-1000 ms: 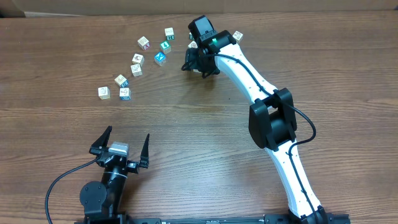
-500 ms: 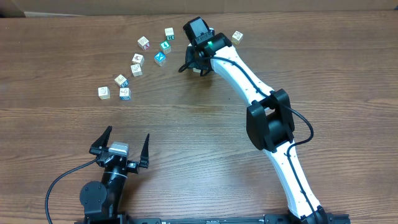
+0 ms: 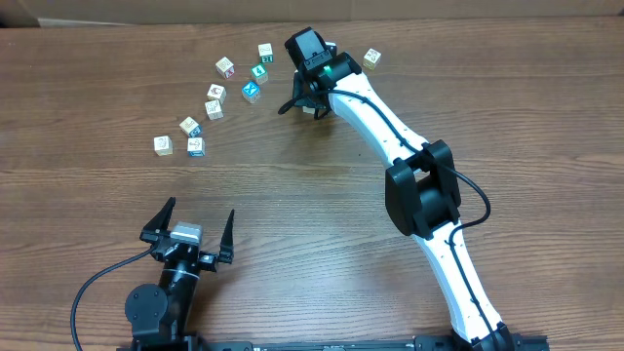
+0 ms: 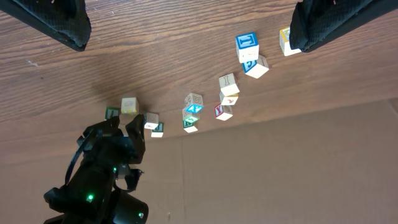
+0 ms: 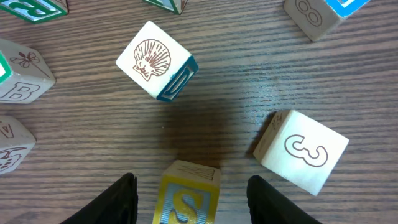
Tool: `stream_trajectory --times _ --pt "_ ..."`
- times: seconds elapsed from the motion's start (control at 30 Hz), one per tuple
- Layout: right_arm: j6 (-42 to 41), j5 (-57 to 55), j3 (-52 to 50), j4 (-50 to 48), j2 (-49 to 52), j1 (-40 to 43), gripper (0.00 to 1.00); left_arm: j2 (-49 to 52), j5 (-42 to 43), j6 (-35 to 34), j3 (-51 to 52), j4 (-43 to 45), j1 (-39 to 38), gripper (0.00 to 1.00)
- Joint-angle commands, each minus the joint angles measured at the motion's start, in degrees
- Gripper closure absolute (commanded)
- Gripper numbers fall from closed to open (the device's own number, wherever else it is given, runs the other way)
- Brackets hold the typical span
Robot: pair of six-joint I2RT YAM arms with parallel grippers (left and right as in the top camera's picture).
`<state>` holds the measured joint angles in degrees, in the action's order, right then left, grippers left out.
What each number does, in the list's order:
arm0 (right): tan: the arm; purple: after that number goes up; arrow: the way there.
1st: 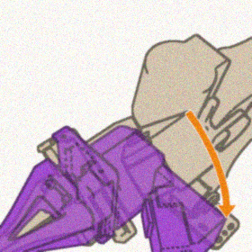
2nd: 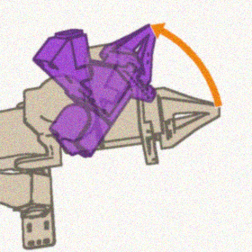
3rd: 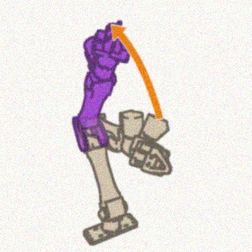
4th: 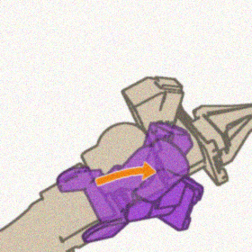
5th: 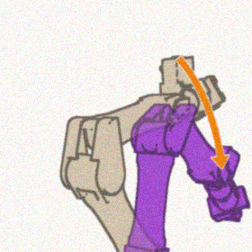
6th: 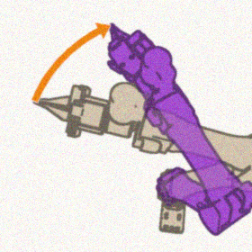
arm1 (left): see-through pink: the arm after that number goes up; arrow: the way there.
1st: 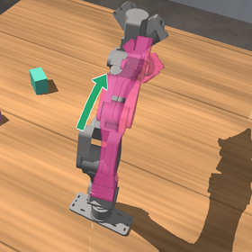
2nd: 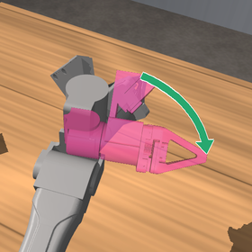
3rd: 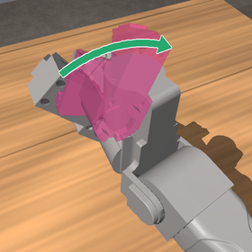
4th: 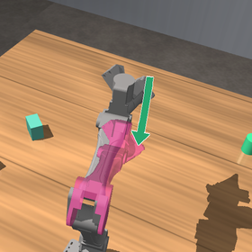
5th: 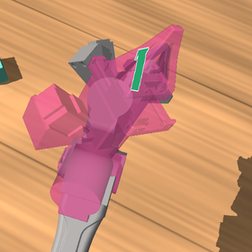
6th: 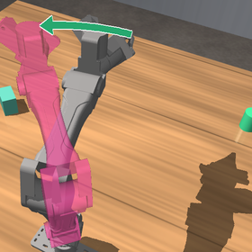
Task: Form a tower
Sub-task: 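Lower the right gripper over the yellow S block and close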
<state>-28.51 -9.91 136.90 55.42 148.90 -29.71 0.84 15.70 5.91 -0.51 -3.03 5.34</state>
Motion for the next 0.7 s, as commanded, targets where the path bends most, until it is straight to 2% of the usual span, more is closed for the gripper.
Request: stream_trajectory --times 0.0,0.33,0.53,0.67 --pt "-0.2 -1.2 -0.3 0.4 0.6 -0.5 0.47 -0.6 0.4 -0.4 0.2 0.1 0.2 0.00" --pt "-0.2 -1.2 -2.7 -2.7 0.6 -1.0 0.47 -0.6 0.4 -0.3 0.2 0.1 0.2 0.00" --pt "-0.2 -1.2 -2.7 -1.3 0.6 -1.0 0.61 -0.6 0.4 -0.4 0.2 0.1 0.2 0.00" --pt "-0.2 -1.0 -2.7 -0.3 0.6 -1.0 0.61 -0.6 0.4 -0.4 0.2 0.1 0.2 0.00"
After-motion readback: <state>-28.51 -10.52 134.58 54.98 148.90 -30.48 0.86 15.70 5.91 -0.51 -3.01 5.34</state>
